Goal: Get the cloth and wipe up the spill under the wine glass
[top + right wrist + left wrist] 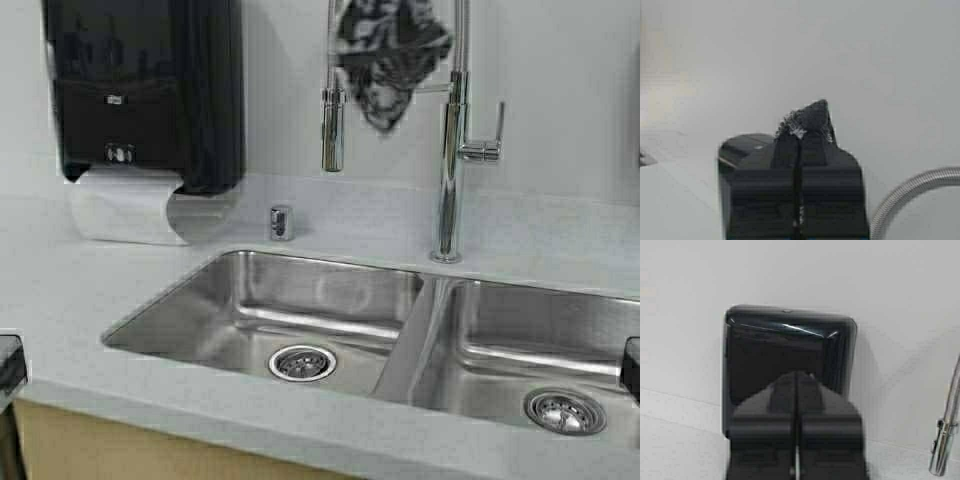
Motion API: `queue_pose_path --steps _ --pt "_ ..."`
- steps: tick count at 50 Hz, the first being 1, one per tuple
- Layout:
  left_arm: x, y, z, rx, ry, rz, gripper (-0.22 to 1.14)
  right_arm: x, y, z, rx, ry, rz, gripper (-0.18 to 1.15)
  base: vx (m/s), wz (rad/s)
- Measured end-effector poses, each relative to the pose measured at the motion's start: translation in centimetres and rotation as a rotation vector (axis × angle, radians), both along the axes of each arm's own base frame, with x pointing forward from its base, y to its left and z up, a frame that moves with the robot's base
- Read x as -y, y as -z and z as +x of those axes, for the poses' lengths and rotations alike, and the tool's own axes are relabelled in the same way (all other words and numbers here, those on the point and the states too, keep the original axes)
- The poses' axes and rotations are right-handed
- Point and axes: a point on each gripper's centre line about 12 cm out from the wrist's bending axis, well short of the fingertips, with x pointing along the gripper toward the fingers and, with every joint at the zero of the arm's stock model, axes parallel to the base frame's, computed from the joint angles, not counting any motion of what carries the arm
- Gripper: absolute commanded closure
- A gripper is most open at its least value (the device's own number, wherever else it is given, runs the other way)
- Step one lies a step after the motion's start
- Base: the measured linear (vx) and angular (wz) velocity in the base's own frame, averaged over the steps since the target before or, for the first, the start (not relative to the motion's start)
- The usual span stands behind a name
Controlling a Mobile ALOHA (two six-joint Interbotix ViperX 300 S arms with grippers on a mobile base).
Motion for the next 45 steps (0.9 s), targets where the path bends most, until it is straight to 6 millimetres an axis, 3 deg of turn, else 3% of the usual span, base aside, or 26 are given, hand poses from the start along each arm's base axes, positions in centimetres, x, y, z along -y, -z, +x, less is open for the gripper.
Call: queue_pose_path --steps 14,37,45 --pt "0.0 0.0 0.0 -0.001 0.004 -0.014 0.89 -0.6 0.3 -2.7 -0.043 -0.045 -0.028 0.91 -0.12 0.16" --pt "0.0 0.0 0.0 -0.001 0.007 -0.035 0.89 0.4 8.0 -4.2 -0.211 -0.039 -0.126 0.91 -0.12 0.32" --pt "-0.1 0.1 0.1 -0.009 0.004 -0.035 0.89 0.5 9.0 -4.4 -0.221 -0.037 -0.151 0.91 -0.11 0.62"
